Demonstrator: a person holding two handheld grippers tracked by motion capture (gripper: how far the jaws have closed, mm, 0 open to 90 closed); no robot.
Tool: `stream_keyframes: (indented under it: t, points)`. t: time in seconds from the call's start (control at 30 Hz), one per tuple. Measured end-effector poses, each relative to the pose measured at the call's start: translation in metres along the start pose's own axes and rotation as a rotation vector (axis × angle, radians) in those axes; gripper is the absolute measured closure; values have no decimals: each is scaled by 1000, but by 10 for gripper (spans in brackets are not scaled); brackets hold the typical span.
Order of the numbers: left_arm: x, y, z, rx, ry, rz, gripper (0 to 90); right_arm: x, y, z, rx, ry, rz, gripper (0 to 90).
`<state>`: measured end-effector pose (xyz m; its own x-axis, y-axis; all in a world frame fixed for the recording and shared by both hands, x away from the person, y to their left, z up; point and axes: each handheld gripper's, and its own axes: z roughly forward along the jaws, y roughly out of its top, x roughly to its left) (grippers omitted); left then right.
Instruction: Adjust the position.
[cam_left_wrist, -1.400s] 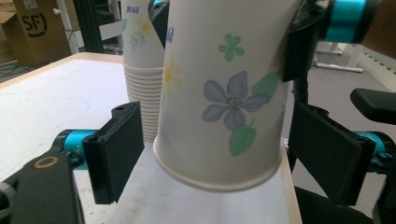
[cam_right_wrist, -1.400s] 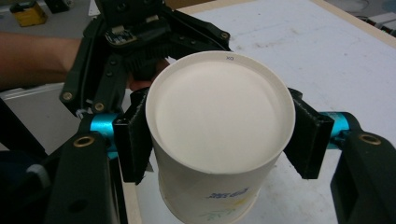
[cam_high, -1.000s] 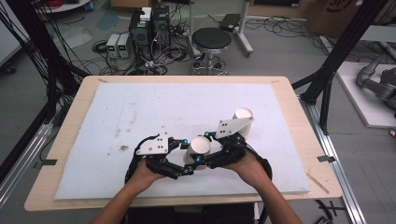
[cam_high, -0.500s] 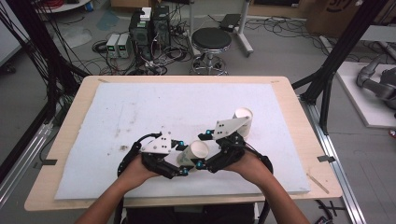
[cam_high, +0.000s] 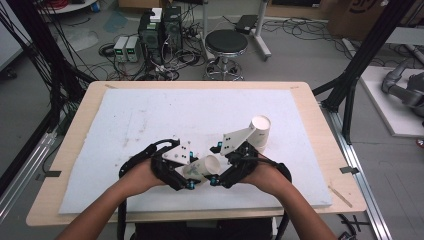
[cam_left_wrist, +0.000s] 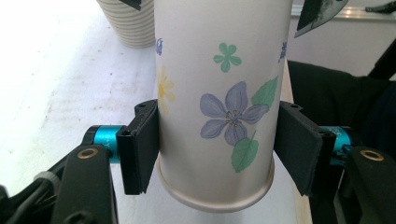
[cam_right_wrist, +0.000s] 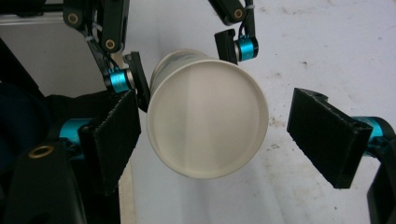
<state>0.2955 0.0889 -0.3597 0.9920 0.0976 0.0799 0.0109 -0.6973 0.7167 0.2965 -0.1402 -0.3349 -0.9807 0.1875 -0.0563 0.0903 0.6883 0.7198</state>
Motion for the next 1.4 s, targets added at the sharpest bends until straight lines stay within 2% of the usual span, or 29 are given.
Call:
stream_keyframes:
  t: [0.1, 0.27, 0.33, 0.43, 0.67, 0.9, 1.0, 1.03, 1.1, 1.17, 1.4]
  points:
    - [0, 1, -1, 20, -3, 9, 347, 0, 0, 1, 12, 16, -11, 178]
    - [0, 3, 1, 81, -21, 33, 347, 2, 2, 4, 38, 36, -37, 182]
    - [0, 4, 1, 93, -28, 44, 348, 2, 3, 5, 52, 43, -54, 208]
    - [0, 5, 2, 97, -42, 43, 347, 3, 6, 8, 79, 69, -89, 244]
    - [-1, 5, 4, 120, -81, 49, 347, 5, 7, 13, 121, 108, -135, 352]
    - [-1, 3, 5, 114, -92, 44, 343, 5, 7, 14, 134, 125, -139, 377]
    - [-1, -3, 4, 57, -68, 17, 283, 3, 6, 14, 131, 121, -132, 377]
    - [-1, -5, 4, 28, -60, -10, 249, 3, 5, 14, 130, 121, -123, 377]
    - [0, -11, 2, -35, -42, -31, 185, 1, 3, 13, 120, 120, -108, 377]
    - [-1, -17, -1, -97, -28, -57, 190, -1, 0, 12, 114, 115, -93, 377]
    - [-2, -36, -12, -237, 26, -112, 188, -4, -14, 4, 49, 92, -58, 376]
